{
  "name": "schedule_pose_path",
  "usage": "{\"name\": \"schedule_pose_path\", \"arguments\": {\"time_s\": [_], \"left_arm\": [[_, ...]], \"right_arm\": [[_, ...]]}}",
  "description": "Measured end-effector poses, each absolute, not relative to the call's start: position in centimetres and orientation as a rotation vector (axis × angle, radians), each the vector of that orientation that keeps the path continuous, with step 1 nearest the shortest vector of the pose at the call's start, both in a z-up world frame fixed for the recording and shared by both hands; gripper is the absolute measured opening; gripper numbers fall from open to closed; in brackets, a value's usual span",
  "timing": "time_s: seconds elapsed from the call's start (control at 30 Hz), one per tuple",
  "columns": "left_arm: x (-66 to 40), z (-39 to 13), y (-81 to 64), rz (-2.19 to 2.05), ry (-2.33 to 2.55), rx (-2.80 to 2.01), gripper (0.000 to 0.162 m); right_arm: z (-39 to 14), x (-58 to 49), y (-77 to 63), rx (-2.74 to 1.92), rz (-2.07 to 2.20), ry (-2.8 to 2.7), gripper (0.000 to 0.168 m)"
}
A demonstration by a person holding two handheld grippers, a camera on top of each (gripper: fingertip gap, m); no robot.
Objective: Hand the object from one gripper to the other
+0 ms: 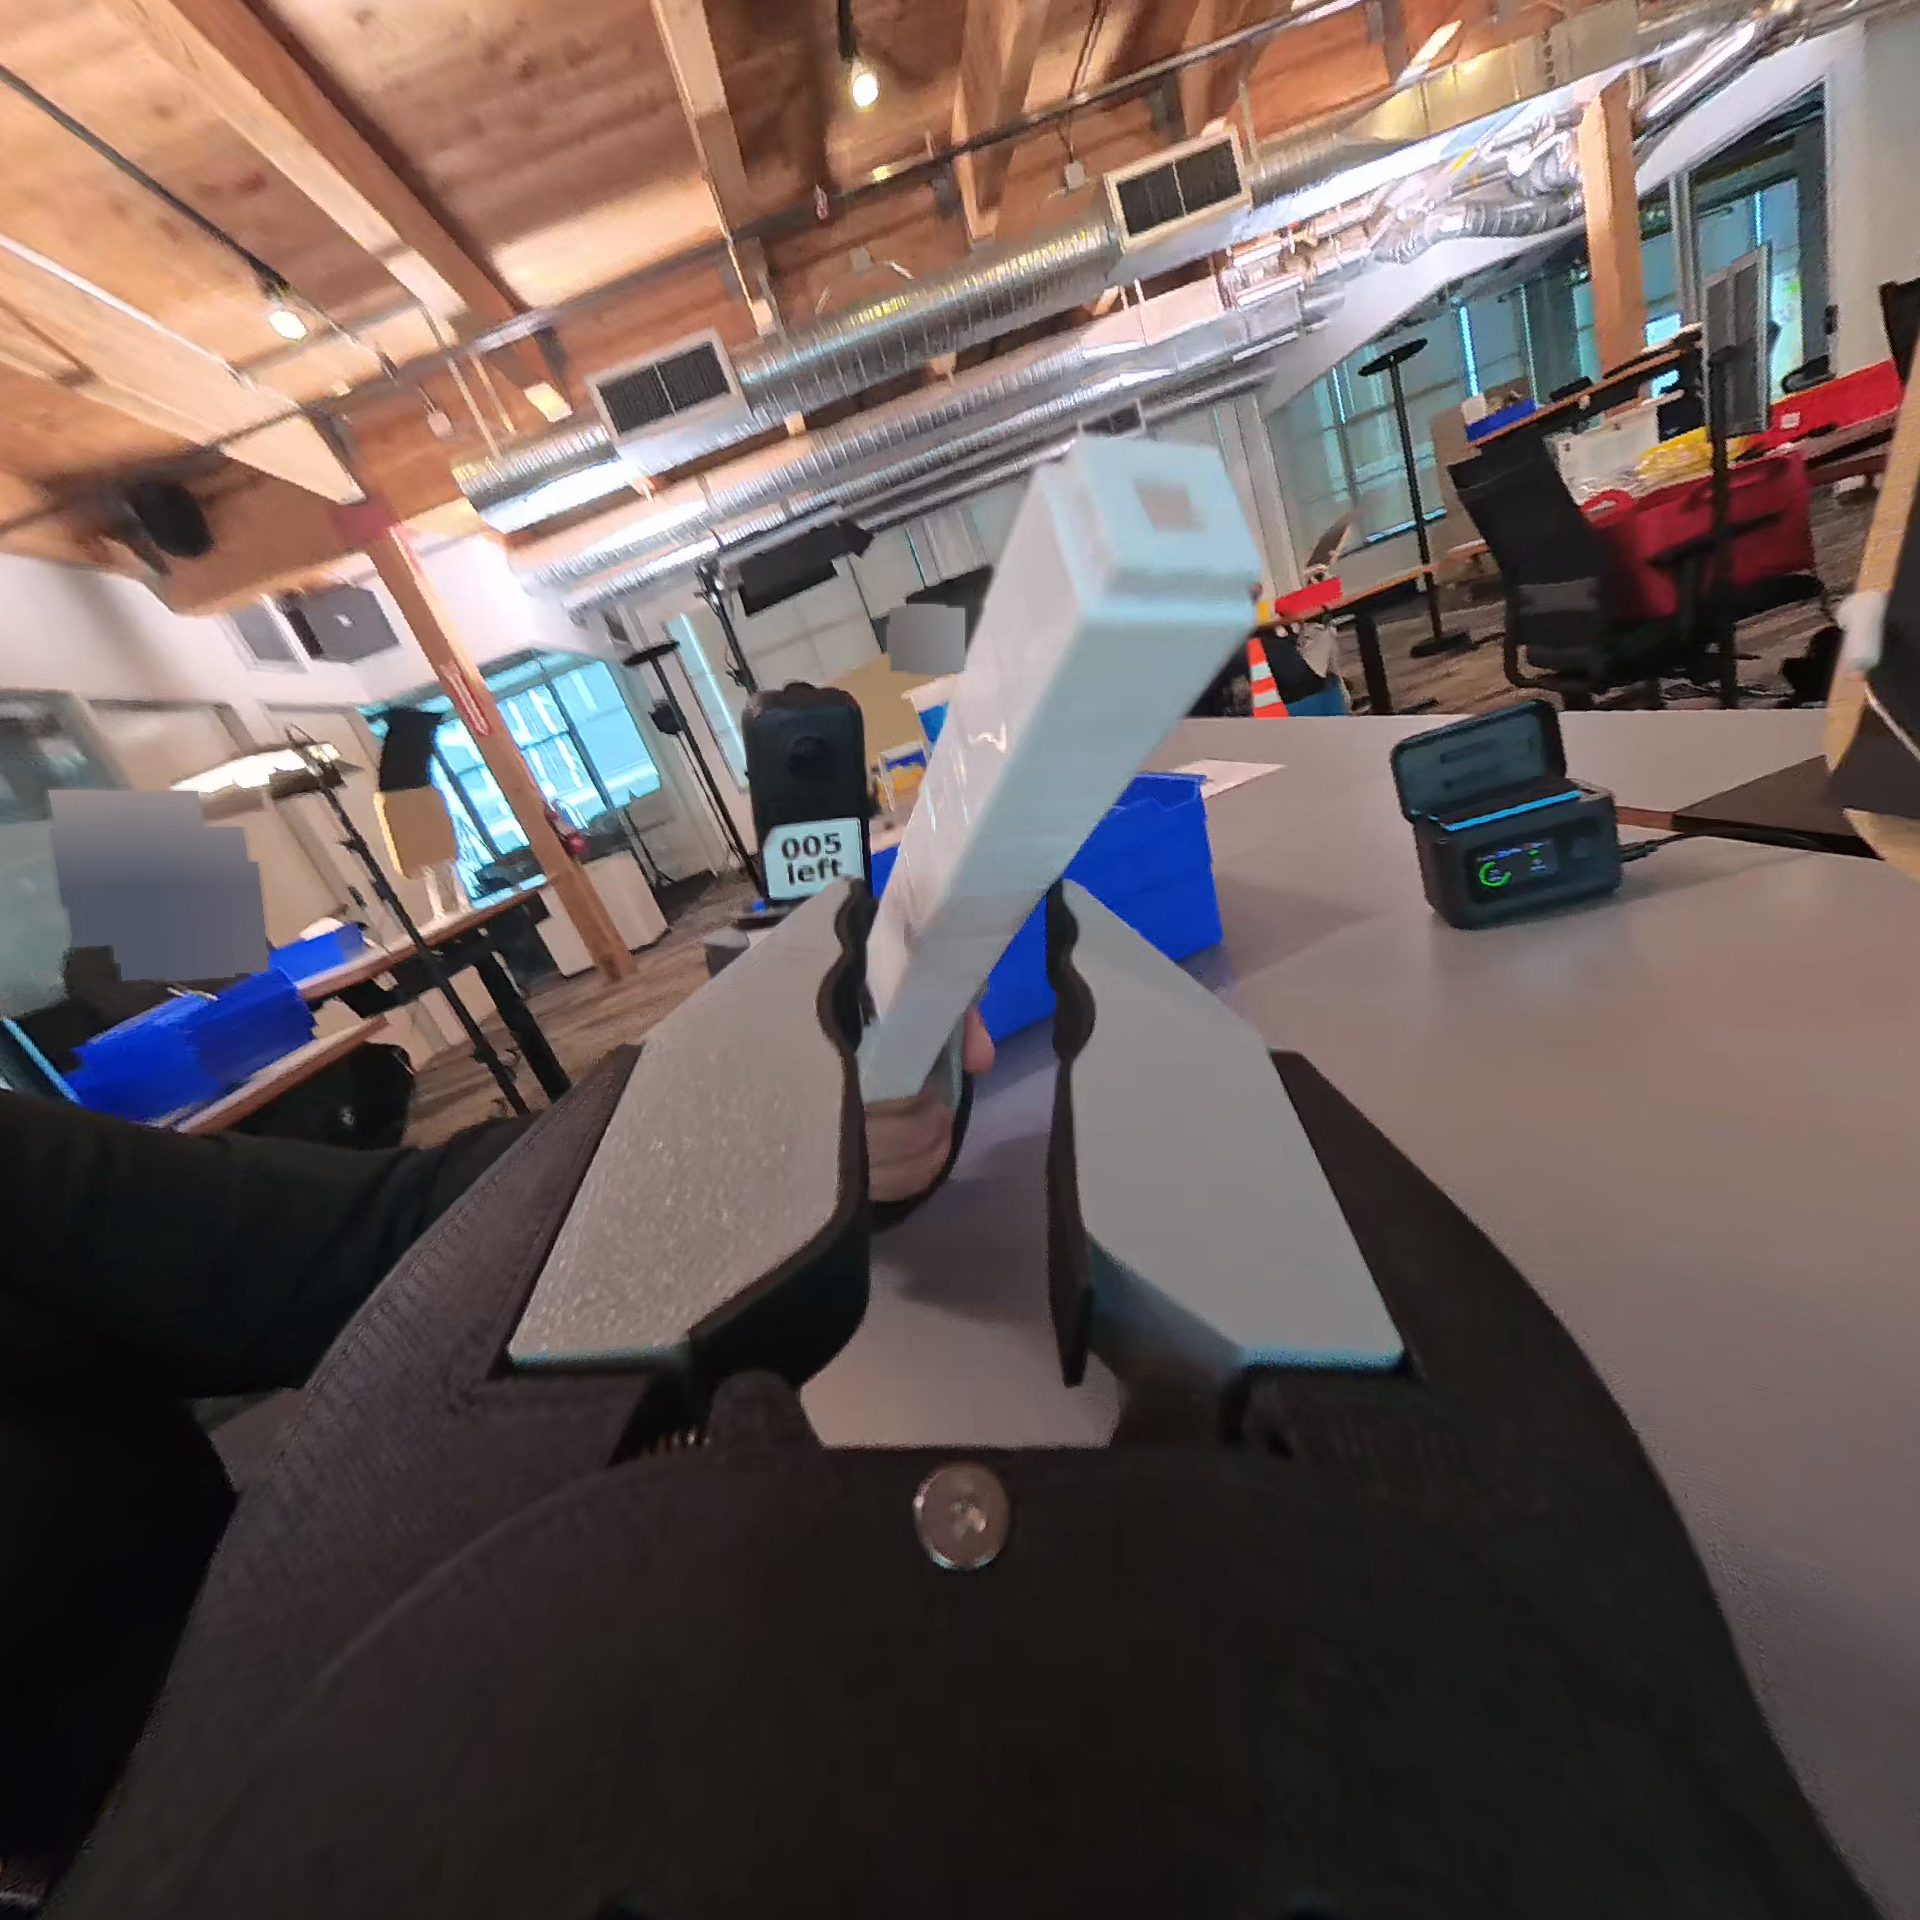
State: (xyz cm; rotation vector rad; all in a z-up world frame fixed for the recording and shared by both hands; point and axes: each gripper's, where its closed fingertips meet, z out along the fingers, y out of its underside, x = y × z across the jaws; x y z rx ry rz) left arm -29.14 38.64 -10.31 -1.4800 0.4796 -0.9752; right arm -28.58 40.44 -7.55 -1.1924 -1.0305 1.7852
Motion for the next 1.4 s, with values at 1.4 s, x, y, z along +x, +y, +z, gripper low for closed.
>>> {"name": "schedule_pose_path", "arguments": {"time_s": [1.4], "left_arm": [[-30.5,-13.2,41.6,-0.650,0.373,-1.632,0.053]], "right_arm": [[-14.5,-29.9,45.0,-0.915,-0.041,-1.563,0.020]]}}
